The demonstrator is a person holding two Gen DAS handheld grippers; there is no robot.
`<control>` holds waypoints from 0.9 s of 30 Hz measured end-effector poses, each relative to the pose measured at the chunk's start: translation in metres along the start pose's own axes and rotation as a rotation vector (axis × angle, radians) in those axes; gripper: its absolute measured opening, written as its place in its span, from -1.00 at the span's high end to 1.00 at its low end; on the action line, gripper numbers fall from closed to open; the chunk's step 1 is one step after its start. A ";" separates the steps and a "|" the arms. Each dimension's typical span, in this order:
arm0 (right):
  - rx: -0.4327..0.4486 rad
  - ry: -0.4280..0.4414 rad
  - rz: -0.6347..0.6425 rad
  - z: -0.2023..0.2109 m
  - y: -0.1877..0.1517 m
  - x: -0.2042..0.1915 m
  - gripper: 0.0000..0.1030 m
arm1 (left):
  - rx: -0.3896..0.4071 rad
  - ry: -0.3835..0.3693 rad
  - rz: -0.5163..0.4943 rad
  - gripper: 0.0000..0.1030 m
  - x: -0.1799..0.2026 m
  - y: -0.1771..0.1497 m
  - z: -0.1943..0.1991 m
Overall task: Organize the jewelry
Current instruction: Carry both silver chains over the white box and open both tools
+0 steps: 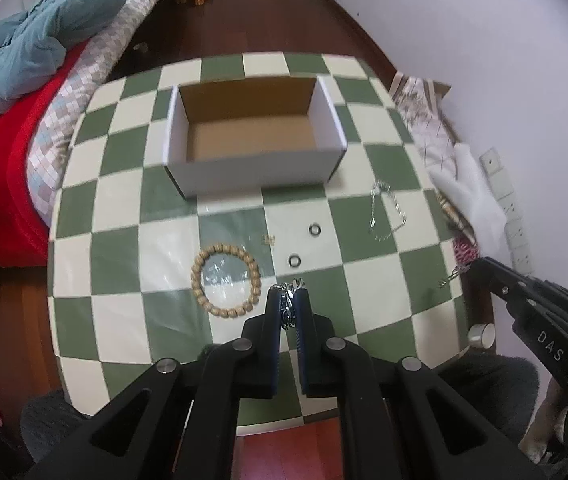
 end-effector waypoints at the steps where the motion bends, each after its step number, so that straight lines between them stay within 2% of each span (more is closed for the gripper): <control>1: 0.007 0.013 -0.002 0.006 0.004 -0.003 0.88 | 0.008 0.001 -0.001 0.92 0.000 0.003 0.005; 8: 0.074 0.038 0.042 0.042 0.045 -0.026 0.88 | 0.078 -0.002 0.005 0.92 -0.011 0.044 0.038; 16: 0.158 0.037 0.150 0.071 0.119 -0.077 0.88 | 0.126 0.000 0.009 0.92 -0.034 0.123 0.057; 21: 0.154 0.043 0.159 0.057 0.158 -0.100 0.88 | 0.082 -0.037 0.041 0.92 -0.050 0.162 0.040; 27: 0.084 0.052 0.136 0.006 0.187 -0.114 0.88 | 0.001 -0.057 0.089 0.92 -0.069 0.181 -0.005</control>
Point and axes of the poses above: each gripper's, at about its wrist camera, not at the fingertips, and z roughly against the way its jaws point, x to its right, y to its top, the point moved 10 cm from there along -z, roughly the way its jaws point, and after that the axes turned 4 degrees about -x, right-handed, at the moved point
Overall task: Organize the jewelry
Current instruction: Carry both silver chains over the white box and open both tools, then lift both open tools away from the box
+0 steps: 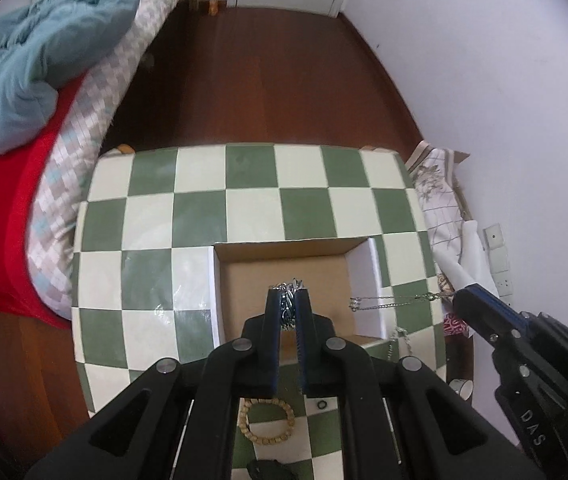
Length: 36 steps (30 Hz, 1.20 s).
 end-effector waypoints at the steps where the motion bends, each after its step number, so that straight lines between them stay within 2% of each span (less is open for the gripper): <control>1: -0.015 -0.001 -0.003 -0.010 0.002 0.000 0.88 | -0.008 -0.001 0.004 0.92 -0.002 0.002 -0.005; 9: -0.137 -0.011 -0.022 -0.091 0.010 0.004 0.88 | -0.107 -0.028 0.065 0.91 -0.023 0.009 -0.061; 12: -0.184 -0.009 -0.019 -0.110 0.010 0.005 0.88 | -0.122 -0.032 0.081 0.91 -0.027 0.013 -0.068; 13: -0.193 -0.008 -0.021 -0.114 0.011 0.006 0.87 | -0.121 -0.029 0.084 0.85 -0.028 0.015 -0.069; 15: -0.232 -0.014 -0.009 -0.124 0.008 0.005 0.86 | -0.109 -0.006 0.085 0.83 -0.031 0.019 -0.068; 17: -0.255 -0.038 -0.005 -0.130 0.006 0.008 0.85 | -0.091 0.056 0.075 0.65 -0.035 0.023 -0.064; 18: -0.267 -0.049 -0.001 -0.132 0.004 0.009 0.80 | -0.079 0.074 0.075 0.21 -0.037 0.025 -0.063; 19: -0.273 -0.067 -0.001 -0.133 0.002 0.010 0.69 | -0.052 0.090 0.079 -0.37 -0.040 0.028 -0.059; 20: -0.275 -0.081 0.000 -0.132 0.001 0.012 0.21 | -0.031 0.112 0.080 -0.59 -0.043 0.030 -0.055; 21: -0.272 -0.096 0.002 -0.130 -0.001 0.015 -0.33 | 0.003 0.136 0.076 -0.70 -0.045 0.031 -0.049; 23: -0.265 -0.121 0.007 -0.126 -0.005 0.018 -0.66 | 0.026 0.181 0.072 -0.77 -0.051 0.031 -0.044; 24: -0.268 -0.135 0.005 -0.124 -0.007 0.020 -0.66 | 0.033 0.202 0.065 -0.99 -0.053 0.029 -0.043; 25: -0.270 -0.147 0.002 -0.122 -0.011 0.022 -0.66 | 0.045 0.219 0.064 -1.00 -0.056 0.027 -0.041; 26: -0.269 -0.154 0.007 -0.120 -0.014 0.023 -0.74 | 0.059 0.243 0.061 -1.00 -0.058 0.025 -0.039; 27: -0.270 -0.174 0.015 -0.120 -0.017 0.025 -0.90 | 0.071 0.263 0.055 -1.00 -0.059 0.021 -0.037; 28: -0.271 -0.208 0.022 -0.119 -0.023 0.027 -0.96 | 0.084 0.281 0.056 -1.00 -0.061 0.017 -0.036; 32: -0.258 -0.208 0.009 -0.115 -0.039 0.029 -0.98 | 0.124 0.322 0.060 -1.00 -0.066 0.000 -0.030; 36: -0.243 -0.208 -0.005 -0.109 -0.053 0.031 -0.98 | 0.137 0.330 0.067 -1.00 -0.069 -0.016 -0.023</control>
Point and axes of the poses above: each gripper's, at about its wrist camera, not at the fingertips, and z roughly against the way its jaws point, x to its right, y to its top, the point moved 10 cm from there along -z, roughly the way its jaws point, and after that the axes turned 4 degrees about -x, right-handed, at the moved point
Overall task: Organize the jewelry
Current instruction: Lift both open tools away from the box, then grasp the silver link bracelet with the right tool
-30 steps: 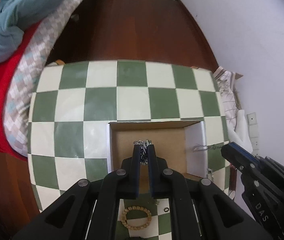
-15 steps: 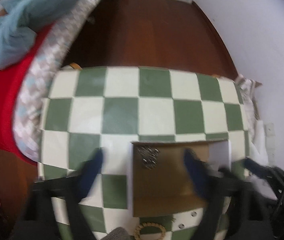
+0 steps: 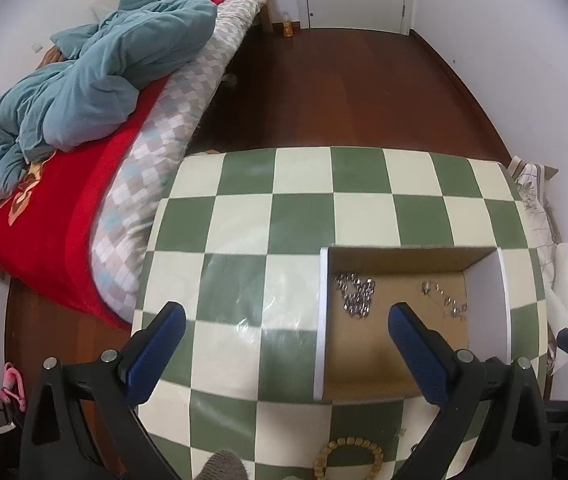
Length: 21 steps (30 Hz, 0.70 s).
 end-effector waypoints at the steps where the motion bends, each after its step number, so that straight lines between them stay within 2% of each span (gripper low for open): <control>1: 0.003 0.003 -0.003 0.001 -0.003 0.000 -0.98 | 0.004 0.001 0.004 -1.00 0.000 -0.003 0.002; 9: 0.092 -0.014 -0.004 0.031 -0.016 -0.001 -0.98 | 0.043 0.003 0.029 -1.00 -0.010 -0.025 0.027; 21: 0.259 -0.027 -0.009 0.103 -0.045 -0.003 -0.98 | 0.152 -0.004 0.045 -1.00 -0.024 -0.052 0.093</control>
Point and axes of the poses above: each gripper's, at about its wrist camera, not at the fingertips, and z roughly against the way its jaws point, x to its right, y to its top, the point moved 10 cm from there along -z, roughly the way its jaws point, and after that the axes turned 4 degrees about -x, right-handed, at the moved point
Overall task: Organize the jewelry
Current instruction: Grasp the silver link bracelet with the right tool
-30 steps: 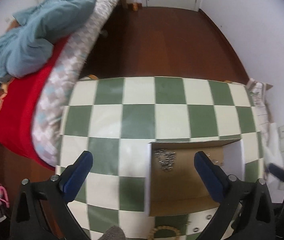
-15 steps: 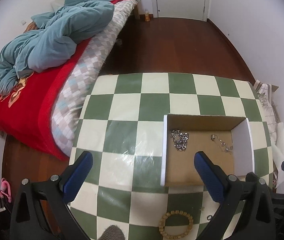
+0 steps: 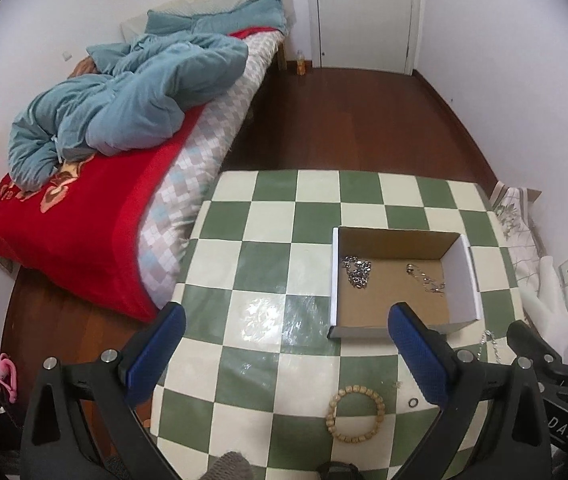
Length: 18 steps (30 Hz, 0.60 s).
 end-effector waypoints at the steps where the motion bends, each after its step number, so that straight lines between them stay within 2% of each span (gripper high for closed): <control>1: 0.013 0.005 -0.001 0.007 -0.001 -0.001 -0.98 | 0.011 0.000 0.001 -1.00 -0.001 -0.001 0.007; 9: 0.094 0.087 -0.046 0.058 -0.019 0.005 -0.98 | 0.073 0.001 0.011 -1.00 -0.005 -0.016 0.045; 13: 0.079 0.093 -0.115 0.052 -0.042 0.036 -0.98 | 0.053 0.023 -0.015 -1.00 0.004 -0.034 0.036; 14: 0.071 0.086 -0.128 0.047 -0.048 0.044 -0.92 | 0.043 0.033 -0.025 -1.00 0.006 -0.038 0.030; 17: -0.003 0.061 -0.175 0.013 -0.072 0.075 -0.48 | -0.029 0.056 -0.037 -1.00 0.011 -0.058 -0.003; 18: -0.038 0.059 -0.191 -0.004 -0.079 0.085 -0.43 | -0.051 0.064 -0.036 -1.00 0.011 -0.063 -0.011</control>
Point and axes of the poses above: each gripper's, at about its wrist camera, not at the fingertips, and z roughly against the way its jaws point, x to its right, y to its top, the point moved 10 cm from there along -z, roughly the way its jaws point, and after that the axes turned 4 degrees about -x, right-handed, at the moved point
